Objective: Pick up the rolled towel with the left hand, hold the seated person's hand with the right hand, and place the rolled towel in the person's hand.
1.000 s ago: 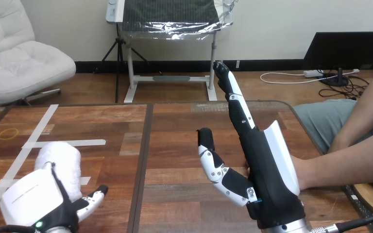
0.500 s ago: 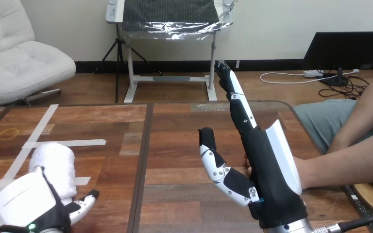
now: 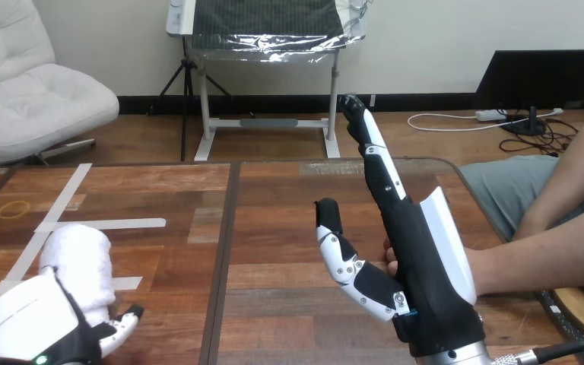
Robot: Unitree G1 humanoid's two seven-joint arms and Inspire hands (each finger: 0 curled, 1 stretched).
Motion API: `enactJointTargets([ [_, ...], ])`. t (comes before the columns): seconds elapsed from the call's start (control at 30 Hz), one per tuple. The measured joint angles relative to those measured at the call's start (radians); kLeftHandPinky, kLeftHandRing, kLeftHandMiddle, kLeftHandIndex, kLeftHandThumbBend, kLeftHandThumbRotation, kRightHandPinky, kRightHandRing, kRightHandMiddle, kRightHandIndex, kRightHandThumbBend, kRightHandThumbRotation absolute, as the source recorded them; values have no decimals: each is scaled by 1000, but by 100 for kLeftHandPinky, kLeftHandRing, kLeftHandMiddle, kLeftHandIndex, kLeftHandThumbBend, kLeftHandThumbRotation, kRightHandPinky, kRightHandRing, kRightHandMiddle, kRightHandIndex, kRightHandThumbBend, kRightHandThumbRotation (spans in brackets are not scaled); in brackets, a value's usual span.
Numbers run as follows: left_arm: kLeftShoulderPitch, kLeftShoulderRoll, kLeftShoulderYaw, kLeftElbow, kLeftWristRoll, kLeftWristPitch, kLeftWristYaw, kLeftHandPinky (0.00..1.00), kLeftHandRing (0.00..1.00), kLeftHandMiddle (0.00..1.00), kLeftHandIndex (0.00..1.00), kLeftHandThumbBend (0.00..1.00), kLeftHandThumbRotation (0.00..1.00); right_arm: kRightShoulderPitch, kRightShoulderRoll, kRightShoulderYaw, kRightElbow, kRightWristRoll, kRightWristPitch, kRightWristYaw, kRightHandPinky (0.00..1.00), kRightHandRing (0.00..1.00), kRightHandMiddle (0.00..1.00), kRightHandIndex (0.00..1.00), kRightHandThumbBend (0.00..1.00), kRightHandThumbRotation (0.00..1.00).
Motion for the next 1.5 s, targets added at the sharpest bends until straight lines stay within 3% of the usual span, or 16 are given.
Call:
enactJointTargets([
  [0.63,-12,28,36,70,-54,19,61,69,73,78,83,84,52,0,0,-5,0,0,2,12,100,100,100,100,0,0],
  [1.03,-56,84,42,132,-53,54,35,60,61,65,72,84,43,0,-1,-8,0,0,2,13,100,100,100,100,0,0],
  [1.27,-85,112,41,168,-72,54,46,54,54,58,65,85,29,0,-1,-9,0,1,2,14,100,100,100,100,0,0],
  [1.5,-90,117,62,177,-153,24,126,49,49,52,61,86,10,0,-1,-14,0,1,2,14,100,100,100,100,0,0],
])
